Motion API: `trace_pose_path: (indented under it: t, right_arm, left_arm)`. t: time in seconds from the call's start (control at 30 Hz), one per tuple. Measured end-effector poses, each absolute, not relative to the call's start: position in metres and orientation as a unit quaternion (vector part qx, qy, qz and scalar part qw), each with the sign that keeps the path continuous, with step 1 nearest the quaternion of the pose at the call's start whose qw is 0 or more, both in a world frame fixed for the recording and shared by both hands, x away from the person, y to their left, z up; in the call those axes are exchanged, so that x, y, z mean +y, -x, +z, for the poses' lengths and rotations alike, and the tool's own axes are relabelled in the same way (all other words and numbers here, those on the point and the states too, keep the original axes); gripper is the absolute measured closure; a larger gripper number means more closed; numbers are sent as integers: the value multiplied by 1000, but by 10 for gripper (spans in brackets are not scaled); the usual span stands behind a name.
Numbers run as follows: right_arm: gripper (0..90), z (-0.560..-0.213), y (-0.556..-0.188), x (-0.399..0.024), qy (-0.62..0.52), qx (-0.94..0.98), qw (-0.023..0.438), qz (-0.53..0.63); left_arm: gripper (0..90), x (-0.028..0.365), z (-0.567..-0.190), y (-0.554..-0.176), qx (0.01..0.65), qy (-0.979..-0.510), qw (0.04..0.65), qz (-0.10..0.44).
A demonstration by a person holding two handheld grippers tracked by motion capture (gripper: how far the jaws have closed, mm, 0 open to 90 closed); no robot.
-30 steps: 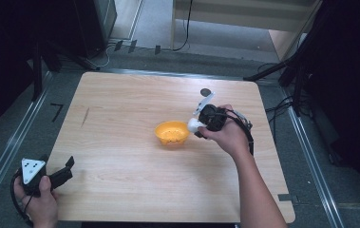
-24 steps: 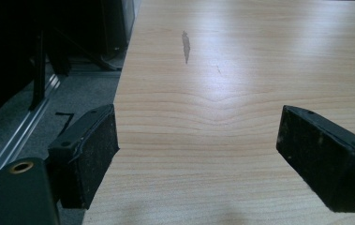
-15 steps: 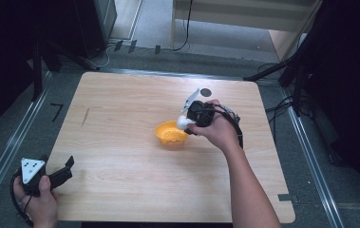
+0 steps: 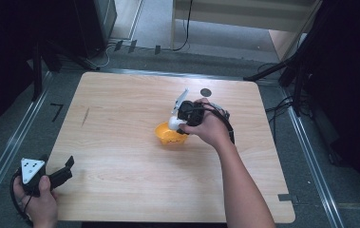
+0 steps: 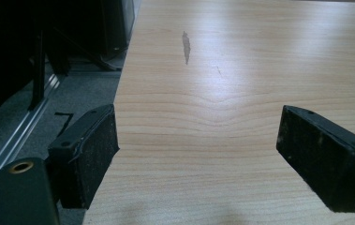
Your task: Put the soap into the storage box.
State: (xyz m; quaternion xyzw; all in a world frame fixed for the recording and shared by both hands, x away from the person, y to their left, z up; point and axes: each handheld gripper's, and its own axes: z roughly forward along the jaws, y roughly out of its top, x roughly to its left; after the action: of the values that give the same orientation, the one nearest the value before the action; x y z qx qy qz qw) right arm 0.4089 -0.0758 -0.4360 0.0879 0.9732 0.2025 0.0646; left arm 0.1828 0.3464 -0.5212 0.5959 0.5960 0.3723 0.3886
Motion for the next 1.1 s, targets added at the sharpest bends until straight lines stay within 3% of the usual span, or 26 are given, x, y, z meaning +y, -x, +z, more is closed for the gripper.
trace_pose_path:
  t: [1.1]
  right_arm:
    - [509,-460,-420,-42,-29,986,41,160]
  left_arm:
    - [132,348,-521,-183,598,-594,392,369]
